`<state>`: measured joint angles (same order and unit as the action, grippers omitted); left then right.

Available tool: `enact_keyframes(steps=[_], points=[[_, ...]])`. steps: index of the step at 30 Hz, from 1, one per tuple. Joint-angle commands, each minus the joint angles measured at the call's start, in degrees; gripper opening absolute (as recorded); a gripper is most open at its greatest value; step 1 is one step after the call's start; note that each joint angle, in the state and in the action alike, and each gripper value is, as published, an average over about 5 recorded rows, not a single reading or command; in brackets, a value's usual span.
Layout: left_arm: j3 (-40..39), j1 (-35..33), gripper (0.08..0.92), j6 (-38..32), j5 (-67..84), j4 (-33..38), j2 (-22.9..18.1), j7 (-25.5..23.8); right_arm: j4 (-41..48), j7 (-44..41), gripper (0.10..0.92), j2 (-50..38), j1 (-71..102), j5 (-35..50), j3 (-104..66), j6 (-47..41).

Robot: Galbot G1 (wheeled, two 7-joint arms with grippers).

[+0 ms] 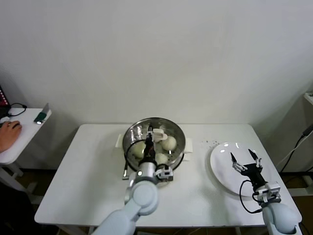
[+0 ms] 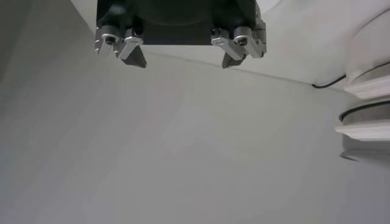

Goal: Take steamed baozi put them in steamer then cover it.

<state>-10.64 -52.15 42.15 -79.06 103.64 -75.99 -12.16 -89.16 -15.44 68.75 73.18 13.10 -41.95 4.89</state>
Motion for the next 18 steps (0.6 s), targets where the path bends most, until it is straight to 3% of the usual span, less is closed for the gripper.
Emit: enact_keyframes(steps=[1, 11, 14, 18], points=[[0.90, -4.94, 0.451, 2.83, 2.46, 12.30, 4.50, -0.83, 0.23, -0.32, 0.823, -0.02, -0.26, 0.74, -0.15, -1.73], [3.60, -13.75, 0.737, 1.32, 9.75, 20.66, 8.99, 0.52, 0.38, -0.07, 0.823, -0.43, -1.14, -0.22, -0.09, -2.64], [6.83, -15.97, 0.799, -1.03, 13.26, 22.15, 9.82, 4.43, 0.32, -0.04, 0.823, -0.52, -1.36, -0.35, -0.05, -2.77], [15.87, -20.02, 0.821, -8.95, 23.65, 23.42, 10.66, 14.64, 0.03, -0.15, 0.823, -0.48, -1.16, -0.30, 0.05, -2.54]])
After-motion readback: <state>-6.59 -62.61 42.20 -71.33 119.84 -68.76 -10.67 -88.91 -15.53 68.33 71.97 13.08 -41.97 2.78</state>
